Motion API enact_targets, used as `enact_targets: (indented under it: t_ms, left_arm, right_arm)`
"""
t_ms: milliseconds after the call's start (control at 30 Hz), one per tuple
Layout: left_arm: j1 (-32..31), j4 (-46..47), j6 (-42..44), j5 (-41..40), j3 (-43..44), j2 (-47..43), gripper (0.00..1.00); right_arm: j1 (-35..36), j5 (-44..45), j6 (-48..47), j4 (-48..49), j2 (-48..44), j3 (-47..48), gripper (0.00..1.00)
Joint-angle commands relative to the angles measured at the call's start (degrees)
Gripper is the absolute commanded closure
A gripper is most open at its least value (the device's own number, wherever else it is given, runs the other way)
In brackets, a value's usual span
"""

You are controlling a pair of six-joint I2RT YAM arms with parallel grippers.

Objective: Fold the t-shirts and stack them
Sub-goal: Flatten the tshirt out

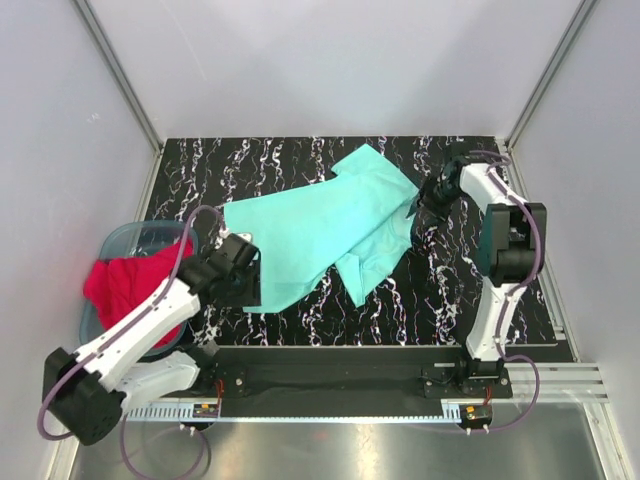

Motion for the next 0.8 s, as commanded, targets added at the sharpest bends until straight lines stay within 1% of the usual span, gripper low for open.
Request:
enact_targets:
  t_ms: [0,33,100,133,167,200,233,267,300,333,367,400,467,500,533,567,600,633,700,733,767]
  left_arm:
    - [-5.46,1.39,-6.81,-4.83,5.40,-6.40,0.33]
    - [-5.46,1.03,-7.17,-4.93,6.37,-5.71,0.26]
    - [-5.46,2.24,-5.69,-4.84,9.27,-3.86,0.25]
    - [-5.46,2.95,-4.90,-4.84,10.15,-2.64,0.25]
    - [-5.37,3.39,-3.76,-4.76,12.16,0.60,0.26]
    - [-5.29,3.66,-3.57,-5.02,13.14,2.46,0.28]
    - [-5.11,4.18,-3.57,-4.58,13.93,4.13,0.29]
    - [-4.33,4.97,-3.74,-3.80,14.64,6.84,0.30]
    - [-3.62,6.54,-3.83,-1.26,14.73,7.83,0.31]
    - [-2.22,7.17,-4.01,-0.28,14.56,8.88,0.33]
    - [-1.60,8.22,-4.10,0.42,14.12,9.15,0.34]
    - [-0.98,10.75,-3.84,2.43,13.59,9.59,0.34]
    - [1.90,12.35,-2.26,4.90,12.36,11.52,0.33]
    - [2.88,13.49,-1.38,7.52,12.10,12.75,0.25]
    - [4.54,13.33,-0.33,9.90,12.70,16.24,0.24]
    - [4.91,12.63,1.34,10.71,13.32,18.10,0.23]
    - [5.17,10.71,1.79,9.93,13.93,19.77,0.22]
    - [5.87,9.99,2.14,9.31,14.37,22.23,0.23]
    - [6.93,10.59,1.44,8.96,13.42,22.86,0.26]
    - [7.54,11.47,1.27,9.57,12.63,22.60,0.29]
    - [9.20,12.18,0.57,10.27,11.23,22.34,0.30]
  right_arm:
    - [4.86,1.15,-3.35,1.77,-14.56,-10.43,0.33]
    - [7.57,1.51,-3.27,2.21,-17.89,-12.38,0.32]
    - [10.66,0.90,-2.05,4.05,-20.72,-17.73,0.31]
    - [13.46,-1.71,-1.26,5.28,-23.00,-19.77,0.31]
    - [14.53,-4.00,-0.12,9.90,-23.89,-21.88,0.32]
    - [15.76,-6.55,1.63,12.73,-24.60,-25.90,0.33]
    - [17.08,-9.79,2.44,15.29,-25.04,-27.33,0.38]
    - [19.09,-10.26,3.05,18.27,-24.61,-28.30,0.42]
    - [20.16,-10.61,3.06,18.82,-23.82,-27.88,0.46]
    - [20.86,-11.66,2.54,19.09,-21.12,-27.09,0.51]
    - [21.91,-11.58,1.75,18.31,-19.61,-26.21,0.52]
    - [22.19,-10.98,0.52,17.60,-18.20,-24.29,0.52]
    - [22.28,-10.18,-0.54,16.81,-15.12,-22.70,0.48]
    - [22.28,-10.00,-1.59,16.54,-14.24,-22.08,0.45]
    - [22.36,-9.92,-2.03,16.19,-12.93,-21.64,0.44]
    - [22.28,-9.91,-2.47,15.41,-12.22,-21.28,0.44]
    - [22.28,-9.91,-2.91,15.23,-11.52,-20.85,0.44]
    - [22.36,-9.83,-3.01,15.14,-11.25,-20.93,0.44]
    - [22.45,-10.00,-3.36,15.22,-10.63,-21.02,0.48]
    - [22.45,-10.09,-3.27,15.48,-10.28,-21.19,0.49]
    - [22.36,-10.09,-3.27,16.18,-10.19,-21.28,0.50]
